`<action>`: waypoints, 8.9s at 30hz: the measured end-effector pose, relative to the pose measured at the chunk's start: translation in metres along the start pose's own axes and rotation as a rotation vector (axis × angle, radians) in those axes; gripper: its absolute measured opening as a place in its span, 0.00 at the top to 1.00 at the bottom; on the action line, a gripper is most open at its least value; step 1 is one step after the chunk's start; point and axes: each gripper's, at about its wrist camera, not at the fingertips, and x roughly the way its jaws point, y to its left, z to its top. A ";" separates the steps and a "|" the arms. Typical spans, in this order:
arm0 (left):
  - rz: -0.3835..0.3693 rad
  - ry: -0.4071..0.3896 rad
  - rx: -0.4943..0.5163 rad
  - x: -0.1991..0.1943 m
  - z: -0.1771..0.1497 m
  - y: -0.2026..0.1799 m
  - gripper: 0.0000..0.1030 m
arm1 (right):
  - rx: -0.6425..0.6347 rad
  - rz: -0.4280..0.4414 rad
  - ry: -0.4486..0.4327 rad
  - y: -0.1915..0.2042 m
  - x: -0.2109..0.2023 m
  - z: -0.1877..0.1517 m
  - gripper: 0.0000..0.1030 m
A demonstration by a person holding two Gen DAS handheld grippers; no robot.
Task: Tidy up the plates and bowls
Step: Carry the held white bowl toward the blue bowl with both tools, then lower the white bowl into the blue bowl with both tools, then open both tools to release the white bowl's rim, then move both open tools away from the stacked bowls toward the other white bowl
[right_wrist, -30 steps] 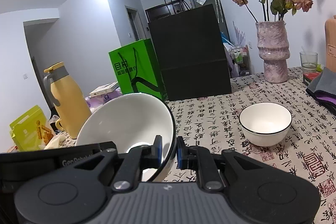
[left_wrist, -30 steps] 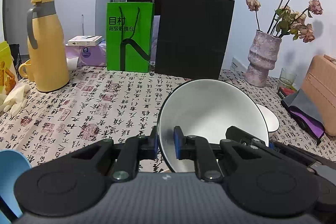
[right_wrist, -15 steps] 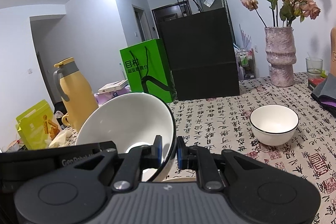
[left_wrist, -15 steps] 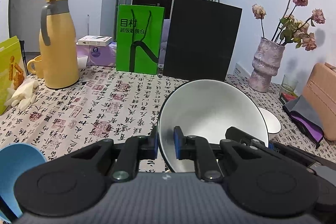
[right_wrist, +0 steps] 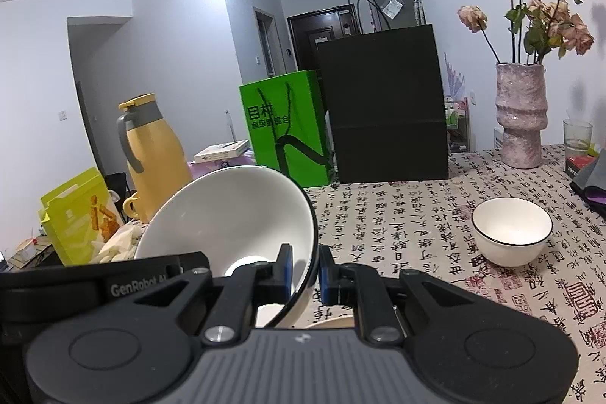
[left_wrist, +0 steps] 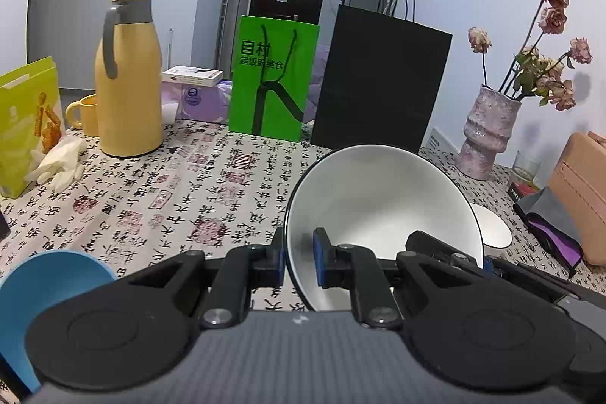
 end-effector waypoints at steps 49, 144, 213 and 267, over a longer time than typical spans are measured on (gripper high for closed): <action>0.075 -0.046 -0.082 -0.059 -0.011 0.083 0.86 | -0.086 0.094 0.005 0.090 -0.016 -0.015 0.87; 0.222 0.180 -0.225 -0.030 -0.048 0.211 0.86 | -0.217 0.319 0.348 0.177 0.080 -0.062 0.82; 0.264 0.252 -0.441 -0.028 -0.028 0.228 0.88 | -0.302 0.291 0.356 0.189 0.093 -0.046 0.89; 0.228 -0.275 -0.162 -0.117 -0.079 0.183 0.00 | -0.170 0.370 -0.021 0.089 -0.016 -0.054 0.00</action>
